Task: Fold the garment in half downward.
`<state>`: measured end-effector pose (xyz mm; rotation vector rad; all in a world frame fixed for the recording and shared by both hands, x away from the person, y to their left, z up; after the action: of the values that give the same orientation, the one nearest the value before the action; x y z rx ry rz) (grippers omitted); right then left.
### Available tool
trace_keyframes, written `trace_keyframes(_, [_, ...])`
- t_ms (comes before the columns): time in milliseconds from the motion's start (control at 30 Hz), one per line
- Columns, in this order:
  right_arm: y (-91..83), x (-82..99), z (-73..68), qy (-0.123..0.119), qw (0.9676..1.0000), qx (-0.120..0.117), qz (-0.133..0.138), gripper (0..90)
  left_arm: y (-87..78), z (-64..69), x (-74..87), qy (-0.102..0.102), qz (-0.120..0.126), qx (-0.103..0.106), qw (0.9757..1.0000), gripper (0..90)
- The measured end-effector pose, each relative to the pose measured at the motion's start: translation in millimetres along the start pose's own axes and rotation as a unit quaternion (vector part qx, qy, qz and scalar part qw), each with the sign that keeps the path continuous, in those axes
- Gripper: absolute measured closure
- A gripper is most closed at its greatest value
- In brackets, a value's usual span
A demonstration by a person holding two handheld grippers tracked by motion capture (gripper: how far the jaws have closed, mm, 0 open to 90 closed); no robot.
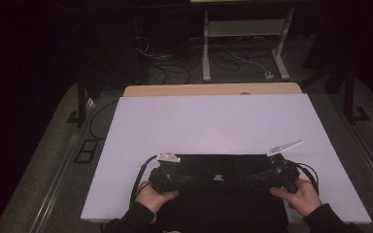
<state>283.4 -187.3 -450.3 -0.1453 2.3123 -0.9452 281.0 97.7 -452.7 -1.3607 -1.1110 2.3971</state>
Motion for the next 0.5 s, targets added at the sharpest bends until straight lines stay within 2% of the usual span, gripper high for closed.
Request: trace_keyframes(500, [4.5,14.9,-10.2,-0.004,0.9997,-0.006,-0.022,85.7,-1.3,7.7,9.5,0.0,-0.013,0.011,0.9999,84.1])
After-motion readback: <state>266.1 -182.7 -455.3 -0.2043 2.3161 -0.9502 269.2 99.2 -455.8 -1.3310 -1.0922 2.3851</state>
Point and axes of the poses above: each handheld gripper's, and its own axes: y roughly forward along the jaws, x roughly out of its underside, z roughly to its right, the point moved 5 cm from there along y, roughly forward along the jaws, and after that the axes turned 6 degrees about y, right-handed, at the moved point
